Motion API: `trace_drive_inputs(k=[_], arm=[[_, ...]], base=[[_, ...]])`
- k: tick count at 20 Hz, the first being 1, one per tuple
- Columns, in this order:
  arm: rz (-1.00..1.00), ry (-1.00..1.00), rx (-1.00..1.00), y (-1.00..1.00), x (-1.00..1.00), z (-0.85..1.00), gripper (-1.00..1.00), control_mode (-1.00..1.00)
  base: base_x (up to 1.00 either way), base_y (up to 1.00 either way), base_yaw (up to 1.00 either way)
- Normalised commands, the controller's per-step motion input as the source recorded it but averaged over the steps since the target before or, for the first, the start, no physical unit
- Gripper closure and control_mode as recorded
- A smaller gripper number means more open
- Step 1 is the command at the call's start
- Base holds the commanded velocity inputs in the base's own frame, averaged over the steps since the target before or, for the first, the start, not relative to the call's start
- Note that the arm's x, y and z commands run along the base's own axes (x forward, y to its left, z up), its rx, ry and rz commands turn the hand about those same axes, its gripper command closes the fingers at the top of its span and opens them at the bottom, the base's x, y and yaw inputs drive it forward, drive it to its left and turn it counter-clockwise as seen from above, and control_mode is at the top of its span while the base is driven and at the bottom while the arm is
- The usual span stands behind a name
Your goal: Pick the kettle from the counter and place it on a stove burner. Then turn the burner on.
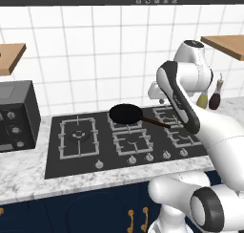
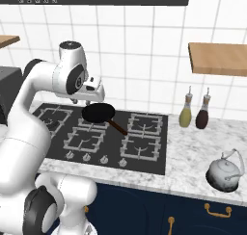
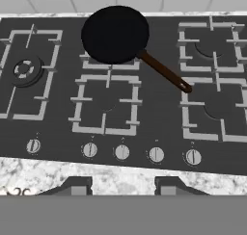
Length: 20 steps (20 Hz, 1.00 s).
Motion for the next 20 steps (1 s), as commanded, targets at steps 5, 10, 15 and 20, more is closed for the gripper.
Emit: trace_drive_inputs(k=[5,10,15,20], arm=[[-0.01,0.08,0.00,0.03,-0.02,-0.15,-1.00,-1.00],[-0.08,0.03,0.00,-0.32,-0.34,-0.23,-1.00,-1.00],[-0.16,0.00,0.00,-0.87,-0.20,0.00,-1.00,-1.00],[-0.22,0.00,0.00,-0.97,-0.23,0.00,-1.00,-1.00]], base=[[0.00,0.00,0.00],[0.00,0.00,0.00],[0.00,0.00,0.00],[0.00,0.00,0.00]])
